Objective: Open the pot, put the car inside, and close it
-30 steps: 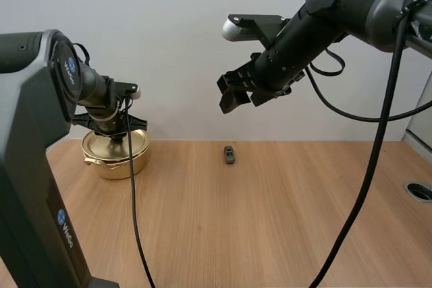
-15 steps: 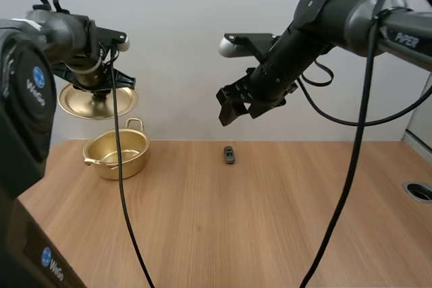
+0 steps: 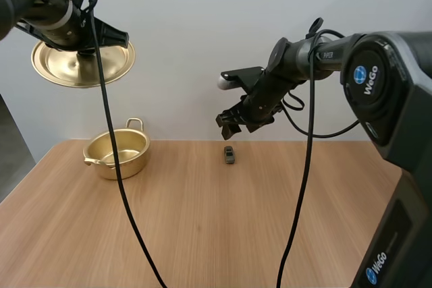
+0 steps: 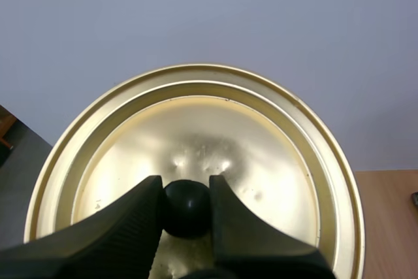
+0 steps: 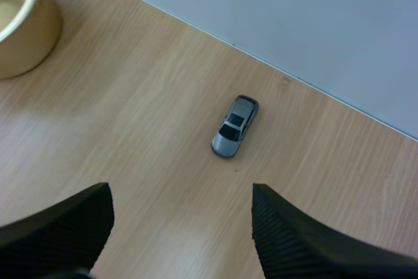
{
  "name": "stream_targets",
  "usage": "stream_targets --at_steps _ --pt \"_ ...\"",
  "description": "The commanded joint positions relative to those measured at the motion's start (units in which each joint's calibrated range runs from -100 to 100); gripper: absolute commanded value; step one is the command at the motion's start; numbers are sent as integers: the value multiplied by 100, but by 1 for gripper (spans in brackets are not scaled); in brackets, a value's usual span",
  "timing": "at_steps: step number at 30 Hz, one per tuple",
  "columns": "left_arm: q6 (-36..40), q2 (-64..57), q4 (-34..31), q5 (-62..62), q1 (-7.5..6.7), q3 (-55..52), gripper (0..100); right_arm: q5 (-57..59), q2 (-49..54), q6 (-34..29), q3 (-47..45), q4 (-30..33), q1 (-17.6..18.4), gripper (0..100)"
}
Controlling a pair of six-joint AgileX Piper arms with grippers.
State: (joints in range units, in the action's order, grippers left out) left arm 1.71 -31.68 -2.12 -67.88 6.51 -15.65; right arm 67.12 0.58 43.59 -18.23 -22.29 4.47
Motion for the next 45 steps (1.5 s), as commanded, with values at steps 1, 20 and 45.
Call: stream_targets --at_steps 1,20,45 --pt "-23 -170 166 -99 1 7 0 -440 -293 5 -2 27 2 100" --pt "-70 -311 212 -716 1 7 0 -1627 -1217 643 77 304 212 100" --pt "-182 -311 212 -1146 1 7 0 -3160 -1968 560 90 416 468 100"
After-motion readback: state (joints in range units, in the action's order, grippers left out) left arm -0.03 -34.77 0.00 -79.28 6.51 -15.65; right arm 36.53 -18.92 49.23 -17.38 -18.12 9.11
